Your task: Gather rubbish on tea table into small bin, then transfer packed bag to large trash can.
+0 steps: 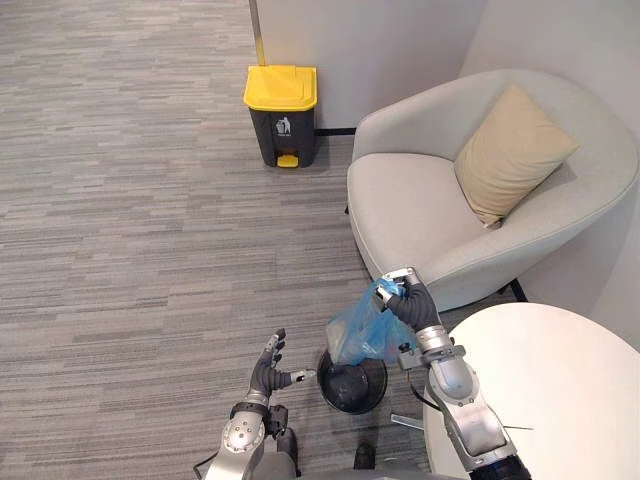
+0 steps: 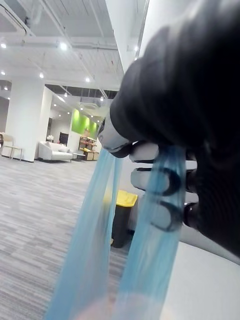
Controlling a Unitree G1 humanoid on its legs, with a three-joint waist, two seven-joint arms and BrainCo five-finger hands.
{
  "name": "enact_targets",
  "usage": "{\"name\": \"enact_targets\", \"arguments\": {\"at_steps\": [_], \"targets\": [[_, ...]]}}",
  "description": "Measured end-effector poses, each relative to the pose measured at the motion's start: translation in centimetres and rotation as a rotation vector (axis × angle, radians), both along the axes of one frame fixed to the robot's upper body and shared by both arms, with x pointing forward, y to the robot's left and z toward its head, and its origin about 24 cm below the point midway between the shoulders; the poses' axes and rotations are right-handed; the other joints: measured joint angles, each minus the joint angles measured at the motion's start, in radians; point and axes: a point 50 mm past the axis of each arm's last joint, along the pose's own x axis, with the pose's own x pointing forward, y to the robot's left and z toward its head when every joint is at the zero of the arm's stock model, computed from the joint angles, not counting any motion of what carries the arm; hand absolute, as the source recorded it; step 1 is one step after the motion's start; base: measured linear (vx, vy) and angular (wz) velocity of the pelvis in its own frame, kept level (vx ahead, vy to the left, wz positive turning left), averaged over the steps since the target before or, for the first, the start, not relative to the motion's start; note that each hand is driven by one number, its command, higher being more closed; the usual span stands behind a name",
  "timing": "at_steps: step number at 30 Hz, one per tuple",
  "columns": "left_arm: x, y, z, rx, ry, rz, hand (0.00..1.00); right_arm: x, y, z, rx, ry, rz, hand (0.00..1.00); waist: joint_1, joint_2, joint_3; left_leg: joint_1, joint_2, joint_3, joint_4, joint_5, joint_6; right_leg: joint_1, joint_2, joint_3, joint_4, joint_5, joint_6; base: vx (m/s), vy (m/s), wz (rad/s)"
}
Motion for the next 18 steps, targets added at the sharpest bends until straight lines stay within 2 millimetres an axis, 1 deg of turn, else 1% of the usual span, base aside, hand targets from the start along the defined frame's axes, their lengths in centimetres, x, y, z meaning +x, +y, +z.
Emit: {"name": "enact_targets", "arguments": {"at_steps": [3,4,6,7,9,10,13,14,18], "targets": [[0.0,-0.2,0.3,0.003,-0.011,-0.025,0.0,0.2,0.1,0.2,0.009,-0.004,0.016,1.0,0.0,0.004,-0.003,0.014,0.0,-0.005,-0.025,0.015,-0.001,-0.001,0.003,0.007,0.0,0.007,-0.002,-0.09,0.013,-0.05],[0.0,-0.2,0.6,0.013,-0.029,-0.041,0.0,0.3,0.4,0.4,0.012,-0.01,0.04,1.0,0.0,0.007,-0.005,0.023,0.004,-0.01,-0.042,0.015,-0.001,-0.001,0.011,0.011,-0.002,0.013,-0.005,-0.14,0.016,-0.08],[0.4,-0.3,1.4,0.027,-0.07,-0.076,0.0,0.5,0.9,0.8,0.022,-0.02,0.085,1.0,0.0,0.006,-0.006,0.031,0.005,-0.011,-0.068,0.03,0.004,0.0,0.015,0.014,-0.014,0.026,-0.004,-0.13,0.019,-0.03],[0.7,-0.3,2.1,0.041,-0.113,-0.092,0.0,0.9,1.2,1.3,0.025,-0.037,0.116,1.0,-0.002,0.008,-0.007,0.035,0.004,-0.012,-0.089,0.043,-0.001,-0.003,0.017,0.015,-0.02,0.033,0.0,-0.1,0.024,0.02],[1.2,-0.4,2.7,0.051,-0.143,-0.111,0.0,1.0,1.5,1.6,0.028,-0.046,0.144,1.0,-0.001,0.009,-0.009,0.039,0.003,-0.013,-0.099,0.052,0.002,-0.003,0.018,0.014,-0.024,0.04,0.0,-0.09,0.029,0.02],[1.7,-0.5,3.5,0.062,-0.185,-0.123,0.0,1.3,2.0,2.1,0.031,-0.062,0.179,1.0,0.0,0.01,-0.013,0.042,0.001,-0.014,-0.109,0.058,0.004,0.0,0.018,0.014,-0.032,0.048,0.001,-0.06,0.032,-0.01],[2.4,-0.9,5.0,0.085,-0.267,-0.161,0.0,1.7,2.6,2.9,0.052,-0.088,0.229,1.0,0.001,0.013,-0.024,0.042,-0.003,-0.013,-0.109,0.06,0.007,0.0,0.015,0.017,-0.034,0.053,0.005,-0.02,0.024,-0.01],[3.0,-1.2,5.8,0.101,-0.316,-0.185,0.0,2.0,3.0,3.5,0.064,-0.106,0.25,1.0,0.001,0.012,-0.026,0.043,-0.005,-0.011,-0.109,0.061,0.008,0.0,0.014,0.019,-0.035,0.055,0.007,0.0,0.022,-0.03],[4.0,-2.0,7.0,0.115,-0.384,-0.228,0.0,2.4,4.0,4.7,0.086,-0.143,0.301,1.0,0.001,0.009,-0.03,0.044,-0.006,-0.007,-0.109,0.065,0.012,0.0,0.014,0.028,-0.041,0.06,0.009,0.01,0.013,-0.06]]}}
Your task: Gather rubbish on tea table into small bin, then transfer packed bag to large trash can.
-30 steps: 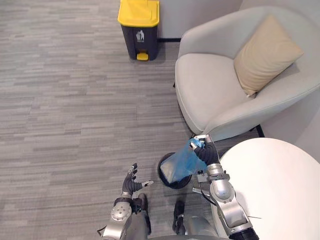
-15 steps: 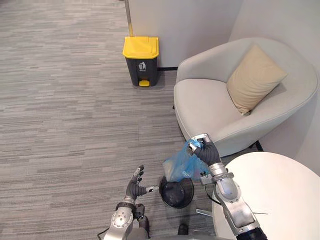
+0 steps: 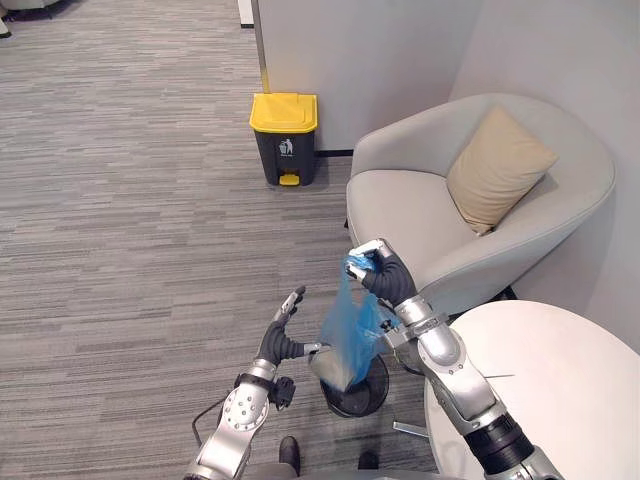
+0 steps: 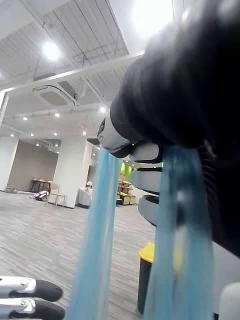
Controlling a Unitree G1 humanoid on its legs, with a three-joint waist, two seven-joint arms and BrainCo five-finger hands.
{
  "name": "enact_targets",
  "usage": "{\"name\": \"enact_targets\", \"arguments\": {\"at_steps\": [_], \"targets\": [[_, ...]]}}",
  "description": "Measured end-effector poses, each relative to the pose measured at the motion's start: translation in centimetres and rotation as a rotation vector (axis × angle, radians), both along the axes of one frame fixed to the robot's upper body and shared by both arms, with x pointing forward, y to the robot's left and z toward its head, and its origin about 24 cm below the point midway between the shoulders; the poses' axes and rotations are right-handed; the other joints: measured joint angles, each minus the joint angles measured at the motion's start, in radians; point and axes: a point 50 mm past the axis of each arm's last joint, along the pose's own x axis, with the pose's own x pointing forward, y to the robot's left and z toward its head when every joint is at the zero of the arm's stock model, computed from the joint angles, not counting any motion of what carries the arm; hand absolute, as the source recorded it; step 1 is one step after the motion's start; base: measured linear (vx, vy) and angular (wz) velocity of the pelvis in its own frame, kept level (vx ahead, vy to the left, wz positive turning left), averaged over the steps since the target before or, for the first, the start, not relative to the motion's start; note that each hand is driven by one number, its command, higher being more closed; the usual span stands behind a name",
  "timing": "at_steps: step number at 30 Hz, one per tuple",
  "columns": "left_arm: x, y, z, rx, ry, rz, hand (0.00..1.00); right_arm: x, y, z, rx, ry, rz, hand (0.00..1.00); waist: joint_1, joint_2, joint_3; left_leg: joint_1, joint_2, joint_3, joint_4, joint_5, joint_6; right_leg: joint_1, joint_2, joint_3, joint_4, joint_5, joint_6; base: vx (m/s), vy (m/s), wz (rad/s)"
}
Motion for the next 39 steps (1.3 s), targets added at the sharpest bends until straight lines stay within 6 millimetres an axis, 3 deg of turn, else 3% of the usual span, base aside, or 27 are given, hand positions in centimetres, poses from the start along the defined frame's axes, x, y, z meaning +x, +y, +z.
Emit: {"name": "enact_targets", "arguments": {"at_steps": [11,16,26,29,34,39], "targets": [[0.5,-2.9,0.8,0.017,-0.043,-0.087,0.0,0.5,0.8,1.5,0.033,-0.035,0.062,1.0,-0.002,0.001,-0.017,0.005,-0.006,0.003,-0.001,0.0,0.0,0.004,0.002,0.013,-0.011,0.004,0.001,0.02,0.001,-0.04],[0.8,-2.7,0.8,0.044,-0.05,-0.057,0.0,-0.4,1.1,3.5,0.128,-0.079,0.147,1.0,-0.002,0.0,-0.025,0.008,-0.008,0.003,-0.002,0.0,0.0,0.003,0.002,0.015,-0.01,0.005,0.002,0.0,0.0,0.0],[1.2,-2.2,1.1,0.056,-0.069,-0.009,0.0,-0.4,1.2,4.5,0.213,-0.077,0.209,1.0,-0.001,-0.004,-0.046,0.013,-0.012,0.005,-0.004,0.0,0.0,0.001,0.002,0.02,-0.011,0.007,0.006,0.0,0.0,0.0],[1.1,-2.1,0.5,0.094,-0.061,-0.017,0.0,-0.3,1.5,5.2,0.225,-0.093,0.241,1.0,-0.001,-0.006,-0.047,0.013,-0.012,0.006,-0.005,0.0,0.0,0.0,0.002,0.023,-0.011,0.008,0.007,0.0,0.0,0.0],[0.2,-1.7,-2.2,0.224,0.029,-0.049,0.0,-0.9,2.2,8.5,0.263,-0.23,0.316,1.0,-0.002,-0.007,-0.047,0.012,-0.01,0.015,-0.004,0.0,0.0,0.0,0.002,0.035,-0.013,0.009,0.008,0.02,0.0,-0.06],[-0.4,-1.8,-3.4,0.284,0.064,-0.096,0.0,-1.2,2.8,8.7,0.241,-0.257,0.35,1.0,-0.003,-0.014,-0.052,0.008,-0.001,0.023,-0.004,0.0,0.0,0.0,0.001,0.043,-0.036,0.025,0.005,0.0,-0.004,-0.06]]}}
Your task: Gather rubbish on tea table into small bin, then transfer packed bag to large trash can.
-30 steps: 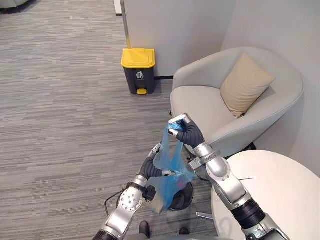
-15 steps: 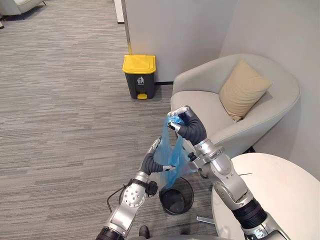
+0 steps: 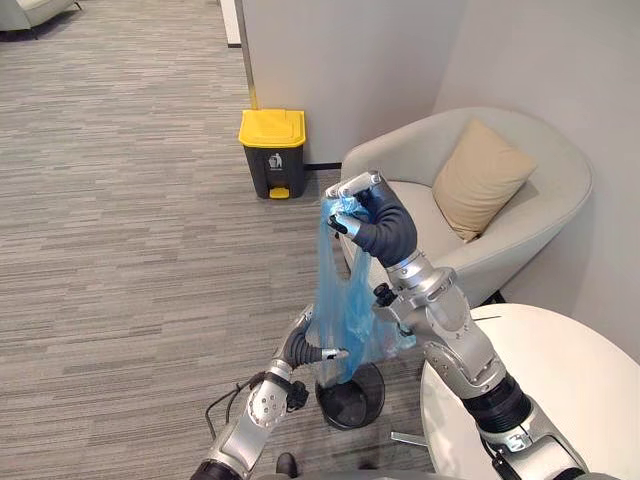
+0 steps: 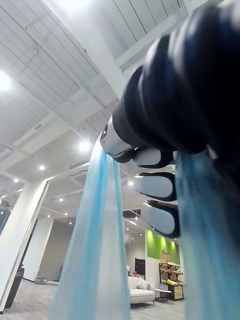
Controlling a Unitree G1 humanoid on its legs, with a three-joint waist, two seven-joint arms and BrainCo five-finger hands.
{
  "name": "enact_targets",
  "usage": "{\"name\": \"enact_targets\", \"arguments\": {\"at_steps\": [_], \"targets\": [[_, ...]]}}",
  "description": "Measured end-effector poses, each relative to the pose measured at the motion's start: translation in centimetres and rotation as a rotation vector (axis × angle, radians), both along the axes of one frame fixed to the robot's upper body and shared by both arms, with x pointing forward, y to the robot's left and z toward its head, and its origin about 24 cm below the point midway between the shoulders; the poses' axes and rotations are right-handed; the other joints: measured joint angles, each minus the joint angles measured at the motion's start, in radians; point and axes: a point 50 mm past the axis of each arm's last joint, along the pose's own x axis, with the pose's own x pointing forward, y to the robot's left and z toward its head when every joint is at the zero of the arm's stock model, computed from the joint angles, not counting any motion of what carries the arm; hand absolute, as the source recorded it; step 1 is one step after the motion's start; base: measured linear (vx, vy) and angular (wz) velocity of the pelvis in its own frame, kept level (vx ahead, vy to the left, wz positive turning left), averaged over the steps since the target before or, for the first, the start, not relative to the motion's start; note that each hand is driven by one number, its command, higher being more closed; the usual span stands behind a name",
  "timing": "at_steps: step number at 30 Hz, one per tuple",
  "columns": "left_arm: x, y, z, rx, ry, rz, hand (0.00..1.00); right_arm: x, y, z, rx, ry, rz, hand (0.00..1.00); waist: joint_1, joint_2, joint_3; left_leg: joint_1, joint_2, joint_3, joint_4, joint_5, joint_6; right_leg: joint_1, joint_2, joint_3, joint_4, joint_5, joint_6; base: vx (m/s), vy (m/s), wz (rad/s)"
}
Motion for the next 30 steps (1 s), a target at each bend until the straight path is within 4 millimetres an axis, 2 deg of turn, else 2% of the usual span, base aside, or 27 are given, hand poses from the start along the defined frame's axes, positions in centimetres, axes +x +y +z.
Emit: {"name": "enact_targets", "arguments": {"at_steps": [3,6,9,13,19,24,28,30], "targets": [[-0.6,0.0,-1.1,0.045,0.042,-0.026,0.0,0.1,0.6,-0.7,-0.054,0.002,-0.002,1.0,-0.001,-0.006,-0.004,-0.003,0.004,0.012,0.0,0.0,0.0,0.001,0.005,0.013,-0.012,0.012,-0.002,0.0,-0.007,-0.14],[-1.2,-0.9,-2.3,0.097,0.081,-0.085,0.0,0.8,0.5,-1.7,-0.096,0.027,-0.051,1.0,-0.01,-0.007,-0.005,-0.002,0.007,0.017,-0.001,0.001,0.0,0.0,0.007,0.019,-0.012,0.017,-0.004,-0.02,-0.002,-0.05],[-0.7,-1.8,-3.2,0.126,0.117,-0.112,0.0,0.8,0.8,-2.1,-0.112,0.047,-0.04,1.0,-0.022,-0.007,-0.005,-0.002,0.008,0.017,-0.005,0.001,0.0,-0.001,0.008,0.019,-0.012,0.02,-0.005,-0.01,0.0,0.0],[-0.2,-2.5,-3.3,0.143,0.107,-0.131,0.0,0.6,1.2,-2.3,-0.116,0.051,-0.021,1.0,-0.031,-0.008,-0.005,-0.002,0.008,0.018,-0.005,0.001,0.0,-0.002,0.009,0.023,-0.012,0.022,-0.005,0.0,0.0,-0.01],[-0.3,-2.7,-3.5,0.146,0.113,-0.137,0.0,0.4,1.6,-2.4,-0.09,0.083,0.023,1.0,-0.024,-0.008,-0.005,-0.003,0.01,0.018,-0.002,0.001,0.0,-0.002,0.012,0.023,-0.016,0.023,-0.006,0.0,0.0,0.0],[-0.1,-2.9,-2.7,0.126,0.075,-0.111,0.0,-0.3,3.5,-1.2,-0.051,0.063,0.12,1.0,-0.024,-0.008,-0.005,-0.003,0.007,0.018,-0.002,0.001,0.0,0.0,0.016,0.023,-0.022,0.025,-0.009,0.0,0.0,0.0],[0.6,-3.6,-0.2,0.049,-0.002,-0.064,0.0,-1.1,4.7,0.1,0.052,0.067,0.183,1.0,-0.022,-0.008,-0.005,-0.002,0.005,0.016,-0.005,0.001,0.0,0.002,0.015,0.02,-0.021,0.024,-0.008,0.0,0.0,0.0],[0.9,-3.7,0.1,0.028,-0.013,-0.022,0.0,-1.3,5.1,0.3,0.075,0.071,0.2,1.0,-0.022,-0.008,-0.005,0.001,0.004,0.016,-0.005,0.001,0.0,0.003,0.015,0.02,-0.016,0.023,-0.005,0.0,0.0,0.0]]}}
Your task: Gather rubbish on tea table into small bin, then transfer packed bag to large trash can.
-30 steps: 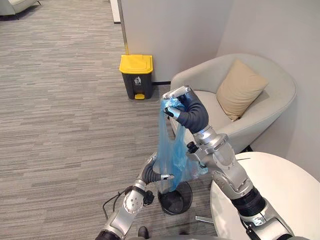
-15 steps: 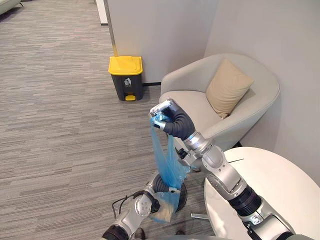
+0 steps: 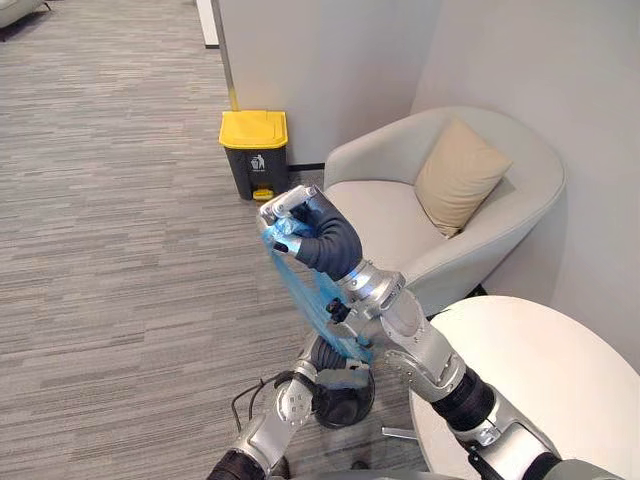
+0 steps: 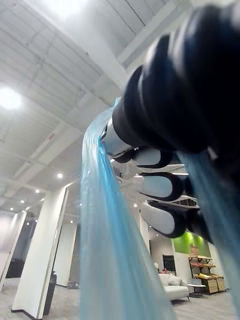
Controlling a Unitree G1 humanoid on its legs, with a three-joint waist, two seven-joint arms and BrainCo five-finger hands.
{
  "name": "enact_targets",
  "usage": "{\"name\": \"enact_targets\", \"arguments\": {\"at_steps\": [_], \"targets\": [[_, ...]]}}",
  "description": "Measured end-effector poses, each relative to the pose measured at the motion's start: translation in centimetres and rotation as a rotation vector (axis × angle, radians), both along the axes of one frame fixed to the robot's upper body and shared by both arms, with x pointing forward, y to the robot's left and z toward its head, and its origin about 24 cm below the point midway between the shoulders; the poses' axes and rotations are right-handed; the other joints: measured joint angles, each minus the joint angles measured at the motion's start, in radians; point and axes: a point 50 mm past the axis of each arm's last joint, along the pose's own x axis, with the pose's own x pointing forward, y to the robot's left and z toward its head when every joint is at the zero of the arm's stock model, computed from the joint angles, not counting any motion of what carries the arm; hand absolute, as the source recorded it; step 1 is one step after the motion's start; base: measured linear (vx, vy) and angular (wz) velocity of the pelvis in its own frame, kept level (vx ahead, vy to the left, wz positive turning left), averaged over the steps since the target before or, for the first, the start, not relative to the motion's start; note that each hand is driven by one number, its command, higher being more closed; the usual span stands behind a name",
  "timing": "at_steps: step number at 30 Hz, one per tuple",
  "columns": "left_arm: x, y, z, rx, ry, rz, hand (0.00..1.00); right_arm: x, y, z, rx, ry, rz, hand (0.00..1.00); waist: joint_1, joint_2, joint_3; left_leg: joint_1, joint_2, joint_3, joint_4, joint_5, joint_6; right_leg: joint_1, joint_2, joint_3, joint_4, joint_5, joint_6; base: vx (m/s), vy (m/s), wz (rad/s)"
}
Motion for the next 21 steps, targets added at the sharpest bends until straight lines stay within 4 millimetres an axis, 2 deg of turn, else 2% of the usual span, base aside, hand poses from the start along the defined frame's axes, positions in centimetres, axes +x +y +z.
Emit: {"name": "enact_targets", "arguments": {"at_steps": [7,8,15,21], "targets": [[0.6,0.6,0.3,-0.007,-0.026,0.134,0.0,-0.6,0.9,0.0,0.021,0.024,0.033,1.0,-0.001,0.0,0.0,0.012,-0.001,-0.001,-0.001,0.0,0.0,0.001,-0.001,-0.001,0.013,-0.007,0.008,0.0,0.0,0.0],[0.9,0.6,0.4,-0.007,-0.034,0.148,1.0,-0.8,1.2,-0.1,0.017,0.027,0.048,1.0,-0.001,0.0,0.0,0.012,-0.001,-0.002,-0.001,0.0,0.0,0.0,-0.002,-0.001,0.014,-0.01,0.012,0.0,0.0,0.0],[1.8,0.2,1.0,-0.002,-0.067,0.17,1.0,-1.3,2.0,-0.4,0.022,0.051,0.082,1.0,-0.002,-0.005,-0.004,0.005,0.002,-0.015,-0.001,0.002,-0.002,0.001,-0.008,-0.012,0.008,-0.006,0.006,0.0,0.0,0.05],[2.1,-0.3,0.5,-0.02,-0.029,0.158,1.0,-1.6,2.4,-1.4,0.012,0.105,0.099,1.0,-0.005,-0.015,-0.01,-0.002,0.002,-0.015,0.005,0.005,-0.006,0.003,-0.008,-0.012,0.001,-0.002,0.001,0.0,0.0,0.0]]}}
